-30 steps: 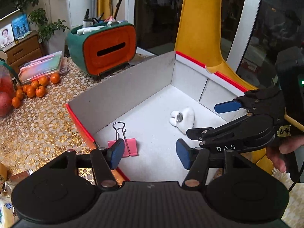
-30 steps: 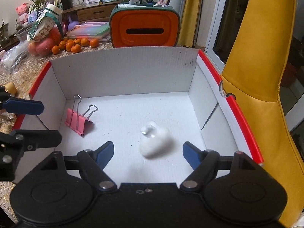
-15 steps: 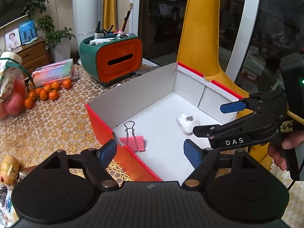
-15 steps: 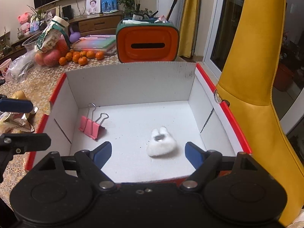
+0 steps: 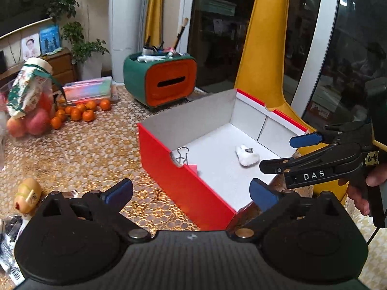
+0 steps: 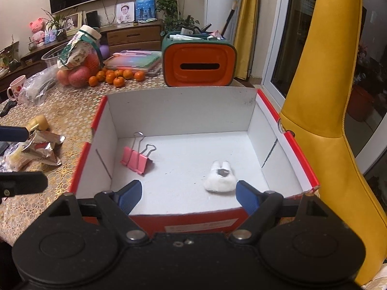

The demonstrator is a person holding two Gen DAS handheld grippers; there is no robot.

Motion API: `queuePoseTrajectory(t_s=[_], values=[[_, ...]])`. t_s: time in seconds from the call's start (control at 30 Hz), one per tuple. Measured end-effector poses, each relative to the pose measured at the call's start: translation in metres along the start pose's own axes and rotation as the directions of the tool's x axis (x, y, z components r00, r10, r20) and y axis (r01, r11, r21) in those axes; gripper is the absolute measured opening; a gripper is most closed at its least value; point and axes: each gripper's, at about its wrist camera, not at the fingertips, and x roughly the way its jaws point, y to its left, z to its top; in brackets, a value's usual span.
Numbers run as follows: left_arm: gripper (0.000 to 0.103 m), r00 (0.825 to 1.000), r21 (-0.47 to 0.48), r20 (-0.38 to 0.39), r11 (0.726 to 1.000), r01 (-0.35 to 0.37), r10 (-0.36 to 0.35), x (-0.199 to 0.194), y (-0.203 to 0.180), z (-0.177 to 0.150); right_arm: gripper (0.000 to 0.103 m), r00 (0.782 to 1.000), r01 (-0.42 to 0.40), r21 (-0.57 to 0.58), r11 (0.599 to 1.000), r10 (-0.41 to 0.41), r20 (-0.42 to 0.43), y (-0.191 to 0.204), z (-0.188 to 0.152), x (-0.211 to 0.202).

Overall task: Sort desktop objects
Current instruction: 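Withdraw both grippers from the box back toward the table items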

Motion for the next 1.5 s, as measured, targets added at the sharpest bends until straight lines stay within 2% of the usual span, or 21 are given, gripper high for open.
queuePoseTrajectory(t_s=[0.2,0.37,0.67,0.83,1.03,1.5], values=[[0.103,0.999,-0.024,0.029,0.999,-0.021,0.022,-0.023,0.013,-0.016,0.085,1.000,-0.012,-0.013,1.000,0.012,0.015,0.015,-0.001,-0.013],[0.103,0.997,-0.091,0.060,0.995,-0.047,0.052,-0.044,0.027,-0.028,0.085,0.999,-0.027,-0.016,0.999,0.028,0.029,0.029,-0.002,-0.023],[0.103,0.988,-0.109,0.117,0.990,-0.087,0.100,-0.080,0.046,-0.051,0.085,0.996,-0.067,-0.021,0.998,0.068,0.057,0.060,-0.006,-0.037],[0.103,0.987,-0.134,0.114,0.986,-0.095,0.110,-0.095,0.058,-0.067,0.085,0.992,-0.104,-0.031,0.994,0.106,0.062,0.084,-0.008,-0.042],[0.103,0.983,-0.154,0.095,0.978,-0.141,0.157,-0.103,0.074,-0.088,0.085,0.988,-0.134,-0.059,0.989,0.138,0.063,0.116,-0.010,-0.043],[0.103,0.971,-0.196,0.063,0.956,-0.217,0.233,-0.114,0.136,-0.132,0.085,0.983,-0.172,-0.111,0.979,0.179,0.049,0.183,-0.018,-0.021]])
